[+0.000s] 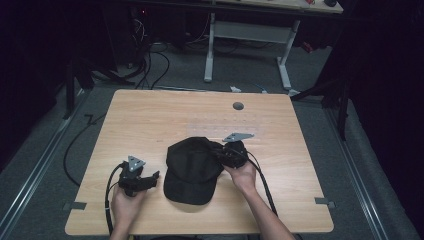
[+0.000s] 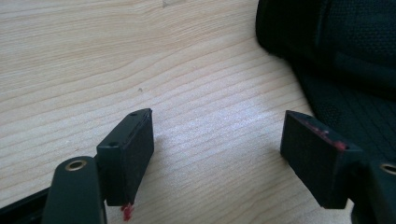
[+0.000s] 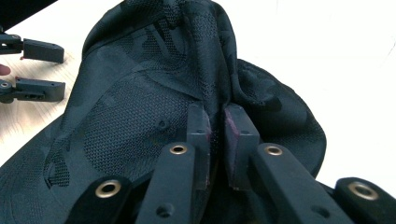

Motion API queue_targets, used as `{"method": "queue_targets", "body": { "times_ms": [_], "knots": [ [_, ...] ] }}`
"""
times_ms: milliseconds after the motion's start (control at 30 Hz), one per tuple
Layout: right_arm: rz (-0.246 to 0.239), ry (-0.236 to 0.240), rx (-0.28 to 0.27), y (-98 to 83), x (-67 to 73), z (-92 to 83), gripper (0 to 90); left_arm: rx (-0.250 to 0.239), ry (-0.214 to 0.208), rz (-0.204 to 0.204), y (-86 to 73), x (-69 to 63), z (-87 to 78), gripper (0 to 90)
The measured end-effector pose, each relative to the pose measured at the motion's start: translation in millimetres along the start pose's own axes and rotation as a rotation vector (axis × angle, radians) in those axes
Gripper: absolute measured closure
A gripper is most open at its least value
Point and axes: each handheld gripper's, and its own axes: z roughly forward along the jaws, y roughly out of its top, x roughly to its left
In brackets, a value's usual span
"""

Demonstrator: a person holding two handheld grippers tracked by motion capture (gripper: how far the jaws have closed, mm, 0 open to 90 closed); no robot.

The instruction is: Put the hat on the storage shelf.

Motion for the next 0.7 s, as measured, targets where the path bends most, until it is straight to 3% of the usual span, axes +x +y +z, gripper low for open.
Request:
{"method": "queue_targets", "body": {
  "times_ms": [233,700],
  "knots": [
    [-0.001,0.0,-0.015,0.4,1.7,-2.9,85.0,-0.003,-0.001,-0.005,-0.1,0.3,0.0,27.0],
    [0.01,0.059,-0.078,4.1,-0.1,-23.8,85.6,0.0,0.003,-0.003,0.3,-0.4,0.4,26.4]
  ]
}}
